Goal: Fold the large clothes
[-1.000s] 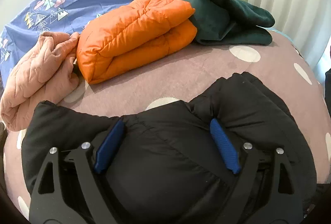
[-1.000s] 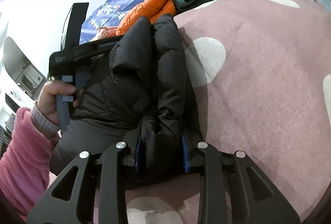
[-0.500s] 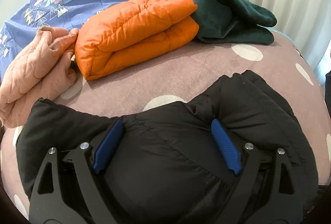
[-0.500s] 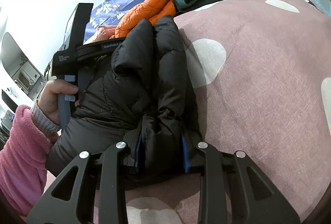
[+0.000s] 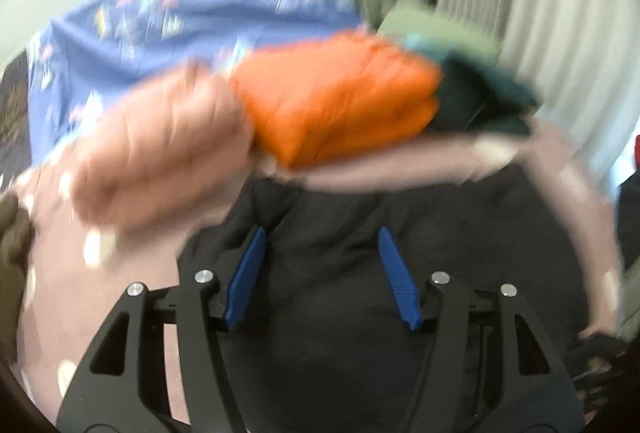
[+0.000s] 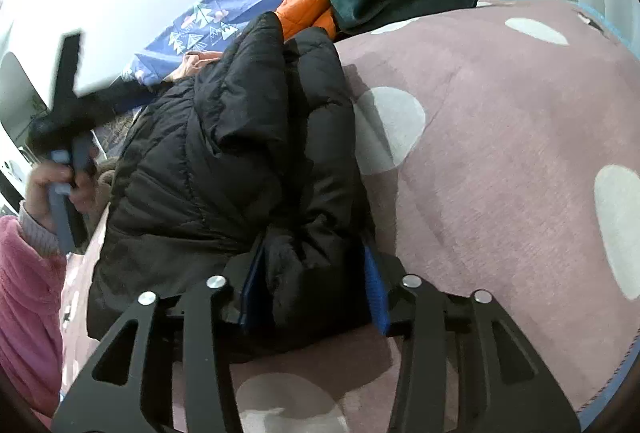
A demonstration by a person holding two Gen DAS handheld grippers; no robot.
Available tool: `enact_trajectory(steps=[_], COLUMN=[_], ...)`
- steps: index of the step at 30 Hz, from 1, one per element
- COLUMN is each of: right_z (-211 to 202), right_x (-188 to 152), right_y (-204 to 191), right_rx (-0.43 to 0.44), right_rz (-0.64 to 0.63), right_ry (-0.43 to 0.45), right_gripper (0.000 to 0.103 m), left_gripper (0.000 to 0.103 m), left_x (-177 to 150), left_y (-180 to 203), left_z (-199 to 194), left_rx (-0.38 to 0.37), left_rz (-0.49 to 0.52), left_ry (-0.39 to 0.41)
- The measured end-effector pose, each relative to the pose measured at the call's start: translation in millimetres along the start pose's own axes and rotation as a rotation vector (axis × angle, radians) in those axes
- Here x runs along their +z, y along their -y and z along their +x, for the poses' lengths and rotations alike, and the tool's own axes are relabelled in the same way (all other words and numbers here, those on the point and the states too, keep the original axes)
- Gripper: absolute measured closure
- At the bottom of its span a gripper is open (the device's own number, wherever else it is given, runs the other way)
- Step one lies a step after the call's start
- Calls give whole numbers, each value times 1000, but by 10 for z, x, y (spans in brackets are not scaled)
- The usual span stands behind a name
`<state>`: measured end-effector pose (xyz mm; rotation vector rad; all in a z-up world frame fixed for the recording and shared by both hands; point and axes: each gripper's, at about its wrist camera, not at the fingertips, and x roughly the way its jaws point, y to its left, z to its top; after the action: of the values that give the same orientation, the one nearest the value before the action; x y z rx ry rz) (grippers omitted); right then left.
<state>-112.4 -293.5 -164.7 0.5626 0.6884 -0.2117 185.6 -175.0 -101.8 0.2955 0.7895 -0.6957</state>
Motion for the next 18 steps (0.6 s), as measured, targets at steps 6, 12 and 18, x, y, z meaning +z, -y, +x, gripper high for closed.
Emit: enact_trajectory(steps=[6,12,18], right_z=[-215,-794,-321], right_x=[133,546,1053], right_y=[-85,-494,-1127], right_rx=[-91,-76,52], right_rz=[-53,-182,-366], right_ry=[-24,183,198], right_gripper=[45,46,88], left_gripper=[43,43,41], left_x=[-116,-123,-126], left_y=[185,143,223], left_z=[160,159,199], left_rx=[46,13,47], left_rz=[74,62,88], left_ry=[-5,-18,-25])
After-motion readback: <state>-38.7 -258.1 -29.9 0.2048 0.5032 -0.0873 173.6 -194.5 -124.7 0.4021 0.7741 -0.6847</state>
